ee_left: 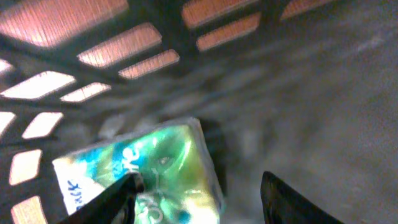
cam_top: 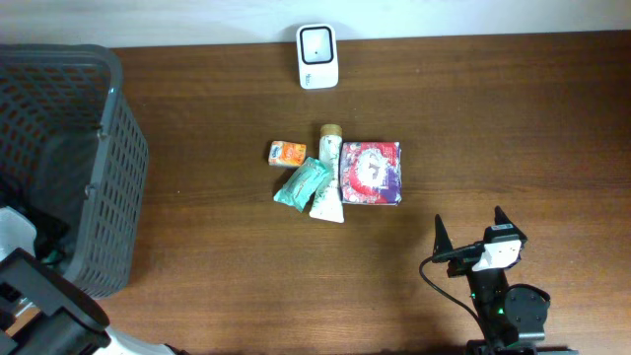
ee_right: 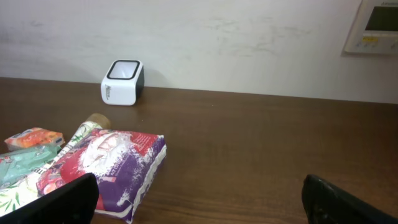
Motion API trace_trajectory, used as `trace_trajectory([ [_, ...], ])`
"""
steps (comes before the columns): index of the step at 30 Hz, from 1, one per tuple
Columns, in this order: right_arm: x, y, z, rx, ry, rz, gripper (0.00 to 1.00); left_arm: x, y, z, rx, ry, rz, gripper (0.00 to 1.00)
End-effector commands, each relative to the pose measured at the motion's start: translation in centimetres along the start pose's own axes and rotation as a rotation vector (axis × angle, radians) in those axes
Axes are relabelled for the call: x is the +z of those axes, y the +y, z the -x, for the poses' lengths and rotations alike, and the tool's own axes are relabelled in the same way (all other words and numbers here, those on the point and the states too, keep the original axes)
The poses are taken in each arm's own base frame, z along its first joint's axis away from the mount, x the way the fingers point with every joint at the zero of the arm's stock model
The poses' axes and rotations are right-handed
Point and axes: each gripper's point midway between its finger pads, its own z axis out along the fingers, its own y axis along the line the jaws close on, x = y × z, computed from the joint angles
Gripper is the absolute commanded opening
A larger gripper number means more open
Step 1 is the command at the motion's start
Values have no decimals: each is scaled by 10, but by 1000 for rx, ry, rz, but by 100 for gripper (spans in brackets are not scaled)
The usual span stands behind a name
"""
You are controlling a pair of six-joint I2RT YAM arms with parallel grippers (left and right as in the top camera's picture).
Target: Scan the item barcode
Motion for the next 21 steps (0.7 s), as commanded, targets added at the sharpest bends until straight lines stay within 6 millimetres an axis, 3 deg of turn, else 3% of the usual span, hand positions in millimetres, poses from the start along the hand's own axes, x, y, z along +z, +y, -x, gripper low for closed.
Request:
trace_trajectory([
  [1,0,1,-3,4,5,4,99,19,6,-21,12,36,22,50],
  [4,0,1,-3,4,5,4,99,20,6,-22,13,39,23,0],
  [7,0,1,-3,4,5,4,99,8,1,-20,12,55,-16,0],
  [9,0,1,-3,4,5,4,99,-28,-26,2,-8,17,-199,0],
  [10,0,1,-3,4,5,4,99,-60,-38,18,-39,-36,-303,0],
  [12,0,1,-3,4,5,4,99,-117,-44,41,-112,-140,-432,0],
  [15,0,1,-3,4,5,4,99,-204,-45,57,-164,-310,-607,0],
  [17,0,1,-3,4,5,4,99,-279,-56,55,-130,-442,-798,0],
  [19,0,1,-3,4,5,4,99,-330,-66,44,-120,-504,-935,0],
  [21,0,1,-3,4,5,4,99,-396,-97,8,33,-541,-1159,0],
])
